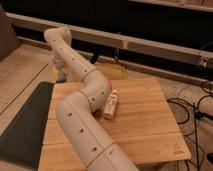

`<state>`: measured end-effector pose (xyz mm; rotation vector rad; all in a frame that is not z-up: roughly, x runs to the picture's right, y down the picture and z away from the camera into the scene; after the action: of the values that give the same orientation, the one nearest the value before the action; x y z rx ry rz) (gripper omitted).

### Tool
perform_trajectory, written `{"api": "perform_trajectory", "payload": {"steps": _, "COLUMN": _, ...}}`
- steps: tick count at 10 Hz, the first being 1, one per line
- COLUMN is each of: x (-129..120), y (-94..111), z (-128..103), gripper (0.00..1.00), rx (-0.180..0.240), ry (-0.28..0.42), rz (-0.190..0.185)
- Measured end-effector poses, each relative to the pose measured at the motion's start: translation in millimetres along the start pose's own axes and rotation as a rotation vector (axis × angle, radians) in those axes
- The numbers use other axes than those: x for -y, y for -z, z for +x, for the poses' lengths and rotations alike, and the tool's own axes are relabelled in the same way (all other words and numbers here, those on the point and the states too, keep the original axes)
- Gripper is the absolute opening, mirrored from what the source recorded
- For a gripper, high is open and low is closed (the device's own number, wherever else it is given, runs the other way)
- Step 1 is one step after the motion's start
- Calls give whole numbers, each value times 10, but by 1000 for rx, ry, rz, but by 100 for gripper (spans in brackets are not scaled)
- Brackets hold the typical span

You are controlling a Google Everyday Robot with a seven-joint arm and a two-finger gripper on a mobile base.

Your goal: Place the white sponge in the ceramic bowl

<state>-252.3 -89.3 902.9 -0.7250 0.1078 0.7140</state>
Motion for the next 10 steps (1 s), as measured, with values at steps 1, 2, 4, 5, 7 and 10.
{"api": "perform_trajectory", "payload": {"steps": 1, "x": 139, "y": -21, "z": -69, "gripper": 0, "rx": 28, "ry": 16, "rz": 50}}
{"api": "perform_trajectory", "payload": {"steps": 2, "x": 316, "y": 1, "z": -185, "gripper": 0, "rx": 69, "ry": 48, "rz": 123}}
{"api": "perform_trajectory", "payload": {"steps": 4, "x": 458, "y": 30, "z": -350, "gripper": 0, "rx": 117, "ry": 92, "rz": 199}}
{"api": "perform_trajectory", "payload": {"steps": 5, "x": 473, "y": 29, "z": -384, "gripper": 0, "rx": 126, "ry": 99, "rz": 209}}
{"api": "perform_trajectory", "payload": {"steps": 7, "x": 480, "y": 29, "z": -380, "gripper": 0, "rx": 126, "ry": 98, "rz": 211}}
{"api": "perform_trajectory", "payload": {"steps": 10, "x": 446, "y": -55, "z": -279, "gripper": 0, "rx": 78, "ry": 89, "rz": 203}}
